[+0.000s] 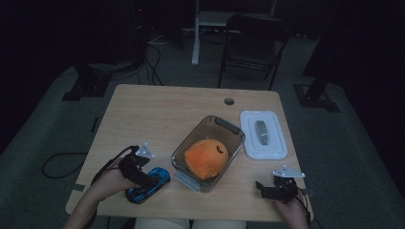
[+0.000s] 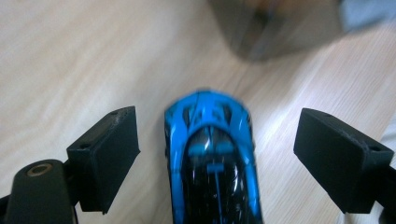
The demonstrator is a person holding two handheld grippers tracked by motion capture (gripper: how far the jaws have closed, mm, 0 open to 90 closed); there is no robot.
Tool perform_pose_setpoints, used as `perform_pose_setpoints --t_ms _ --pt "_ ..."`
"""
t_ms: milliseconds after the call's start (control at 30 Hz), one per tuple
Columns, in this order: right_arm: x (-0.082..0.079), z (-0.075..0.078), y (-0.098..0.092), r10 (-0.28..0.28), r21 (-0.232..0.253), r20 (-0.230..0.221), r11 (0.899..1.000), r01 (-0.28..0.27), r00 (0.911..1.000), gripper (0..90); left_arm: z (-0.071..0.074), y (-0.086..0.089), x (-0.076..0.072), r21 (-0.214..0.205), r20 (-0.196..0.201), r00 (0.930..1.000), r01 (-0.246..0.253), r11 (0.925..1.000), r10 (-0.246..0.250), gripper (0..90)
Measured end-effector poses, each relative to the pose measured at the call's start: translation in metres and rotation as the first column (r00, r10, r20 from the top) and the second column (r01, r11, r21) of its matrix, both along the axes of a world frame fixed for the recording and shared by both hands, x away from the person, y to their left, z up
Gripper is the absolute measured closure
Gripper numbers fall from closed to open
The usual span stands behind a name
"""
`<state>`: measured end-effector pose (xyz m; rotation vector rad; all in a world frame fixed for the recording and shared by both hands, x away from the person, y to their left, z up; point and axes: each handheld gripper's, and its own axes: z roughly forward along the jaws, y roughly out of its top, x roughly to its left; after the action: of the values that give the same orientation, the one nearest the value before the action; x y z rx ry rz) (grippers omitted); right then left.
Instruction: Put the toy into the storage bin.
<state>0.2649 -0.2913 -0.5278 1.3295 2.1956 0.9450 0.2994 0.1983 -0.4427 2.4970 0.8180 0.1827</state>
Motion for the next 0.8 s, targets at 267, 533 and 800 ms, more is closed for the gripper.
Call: perform_pose_setpoints --t_ms 267,533,800 --pt "0.0 0.0 0.0 -0.002 0.0 0.0 1.0 0.002 1.0 12.6 -0.024 0.01 -0.011 0.054 -0.016 0.9986 -0.049 0.9973 0.05 14.9" --pt "0.0 0.0 0.0 -0.003 0.0 0.0 1.0 0.003 1.0 12.6 -0.039 0.007 -0.017 0.095 -0.028 0.9982 -0.049 0.9942 0.052 14.9" --pt "0.0 0.0 0.001 -0.005 0.0 -0.001 1.0 0.005 1.0 12.7 -0.048 0.003 -0.016 0.115 -0.042 0.9959 -0.075 0.9905 0.08 15.6"
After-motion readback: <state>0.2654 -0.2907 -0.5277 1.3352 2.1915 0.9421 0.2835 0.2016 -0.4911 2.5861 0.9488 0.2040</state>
